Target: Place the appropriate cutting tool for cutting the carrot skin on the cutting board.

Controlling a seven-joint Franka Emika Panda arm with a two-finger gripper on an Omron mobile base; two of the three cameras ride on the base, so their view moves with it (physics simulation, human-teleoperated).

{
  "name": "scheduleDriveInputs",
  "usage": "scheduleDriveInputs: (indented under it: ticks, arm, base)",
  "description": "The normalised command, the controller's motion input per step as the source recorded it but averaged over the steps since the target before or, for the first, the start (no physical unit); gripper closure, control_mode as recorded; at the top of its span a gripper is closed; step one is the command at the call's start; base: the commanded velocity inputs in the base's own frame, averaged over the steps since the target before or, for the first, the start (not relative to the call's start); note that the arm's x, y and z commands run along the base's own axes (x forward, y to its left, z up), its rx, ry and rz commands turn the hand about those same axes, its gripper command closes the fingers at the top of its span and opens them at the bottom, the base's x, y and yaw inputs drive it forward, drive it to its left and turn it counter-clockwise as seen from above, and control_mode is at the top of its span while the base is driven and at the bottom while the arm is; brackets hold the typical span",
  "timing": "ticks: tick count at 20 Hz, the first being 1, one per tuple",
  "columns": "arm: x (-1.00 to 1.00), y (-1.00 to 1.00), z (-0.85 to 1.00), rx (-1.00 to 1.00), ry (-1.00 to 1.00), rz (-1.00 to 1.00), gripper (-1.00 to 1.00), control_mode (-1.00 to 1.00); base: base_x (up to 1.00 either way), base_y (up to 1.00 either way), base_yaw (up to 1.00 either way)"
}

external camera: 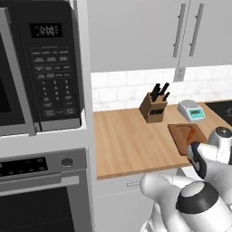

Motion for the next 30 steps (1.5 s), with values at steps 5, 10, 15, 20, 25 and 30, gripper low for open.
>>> scheduleDriveInputs:
  ticks: [5, 10, 15, 20, 25, 30]
  arm:
    - [0.99, -0.22, 0.36, 0.04, 0.00, 0.00, 1.00, -1.00]
    - [0.77, -0.37, 0.14, 0.08, 0.01, 0.00, 1.00, -1.00]
    - [0.66, -0.14, -0.02, 0.05, 0.01, 0.00, 1.00, -1.00]
    - [0.41, -0.24, -0.22, 0.00, 0.01, 0.00, 1.00, -1.00]
    - [0.00, -0.38, -0.28, 0.00, 0.01, 0.00, 1.00, -1.00]
    - [0.00, -0.04, -0.16, 0.00, 0.00, 0.00, 1.00, -1.00]
  base:
    - [0.00, 0.00, 0.00]
    - [0.00, 0.00, 0.00]
    - [0.00, 0.00, 0.00]
    - [0.00, 0.00, 0.00]
    - [0.00, 0.00, 0.00]
    - [0.00, 0.00, 0.00]
